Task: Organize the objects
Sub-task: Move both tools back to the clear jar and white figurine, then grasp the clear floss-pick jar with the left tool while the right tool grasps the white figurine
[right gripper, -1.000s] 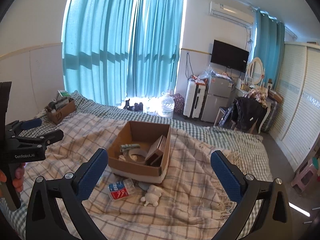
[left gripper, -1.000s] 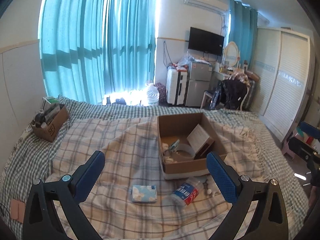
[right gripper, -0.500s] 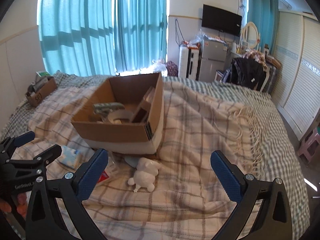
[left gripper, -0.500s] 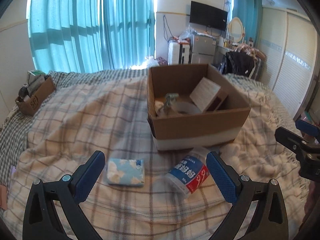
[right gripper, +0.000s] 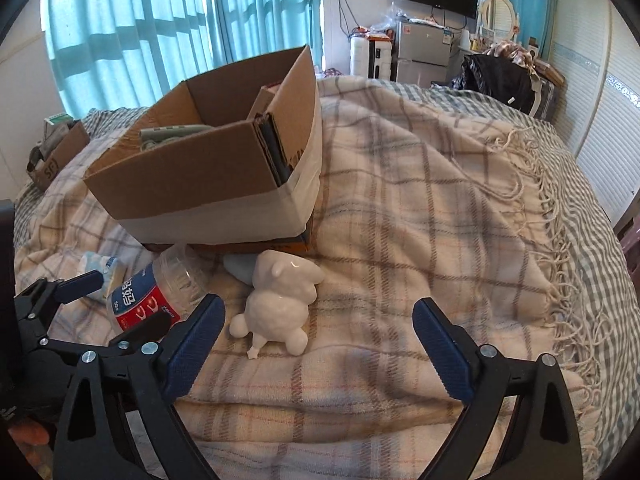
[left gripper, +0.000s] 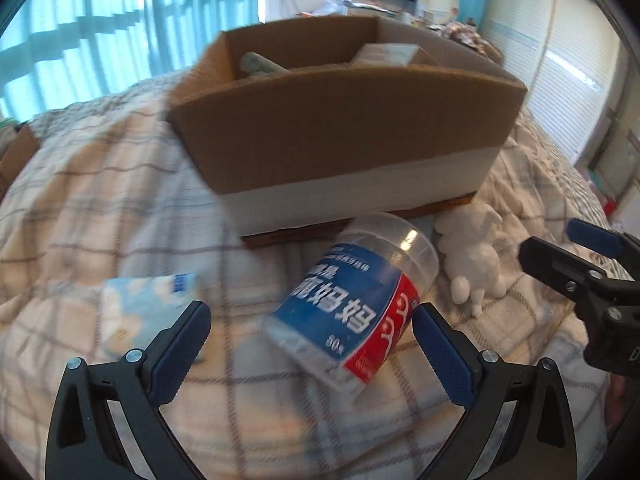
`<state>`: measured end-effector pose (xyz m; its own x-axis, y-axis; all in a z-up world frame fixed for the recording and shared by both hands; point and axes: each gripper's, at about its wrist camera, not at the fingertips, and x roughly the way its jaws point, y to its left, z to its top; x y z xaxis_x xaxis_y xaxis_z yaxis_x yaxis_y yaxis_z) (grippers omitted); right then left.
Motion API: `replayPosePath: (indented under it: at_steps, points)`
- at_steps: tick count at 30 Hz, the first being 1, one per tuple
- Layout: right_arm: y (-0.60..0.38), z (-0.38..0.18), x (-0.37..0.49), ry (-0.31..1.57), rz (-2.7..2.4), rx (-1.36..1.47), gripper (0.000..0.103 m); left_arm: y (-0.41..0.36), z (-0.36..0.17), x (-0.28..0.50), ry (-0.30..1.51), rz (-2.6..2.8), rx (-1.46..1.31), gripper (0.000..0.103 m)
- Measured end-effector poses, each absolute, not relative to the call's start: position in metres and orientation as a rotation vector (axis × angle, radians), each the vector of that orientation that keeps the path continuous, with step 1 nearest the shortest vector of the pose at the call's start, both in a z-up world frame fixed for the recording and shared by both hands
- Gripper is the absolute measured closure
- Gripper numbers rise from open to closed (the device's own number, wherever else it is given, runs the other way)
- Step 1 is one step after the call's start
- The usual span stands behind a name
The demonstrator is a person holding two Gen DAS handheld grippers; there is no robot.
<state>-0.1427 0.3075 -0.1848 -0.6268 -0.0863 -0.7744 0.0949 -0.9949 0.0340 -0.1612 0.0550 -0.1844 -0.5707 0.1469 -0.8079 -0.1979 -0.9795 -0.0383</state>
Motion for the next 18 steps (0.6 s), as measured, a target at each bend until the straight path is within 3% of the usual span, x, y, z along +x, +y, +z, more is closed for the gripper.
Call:
replayPosePath:
  at_steps: [3,5,10,18]
  points:
    - [0.306,-0.191,-0.146,0.010,-2.733,1.332,0.012,0.067,-0.193,-0.167,0.142,2.582,-1.345,0.002]
    - [0.305,-0.192,-0.147,0.015,-2.727,1.336,0.013,0.074,-0.201,-0.170,0.152,2.513,-1.355,0.018]
    - [0.302,-0.198,-0.152,0.015,-2.707,1.356,0.025,0.064,-0.199,-0.165,0.068,2.484,-1.337,0.021]
    - [0.290,-0.204,-0.165,0.037,-2.669,1.374,0.029,0.036,-0.178,-0.138,0.012,2.631,-1.365,0.028]
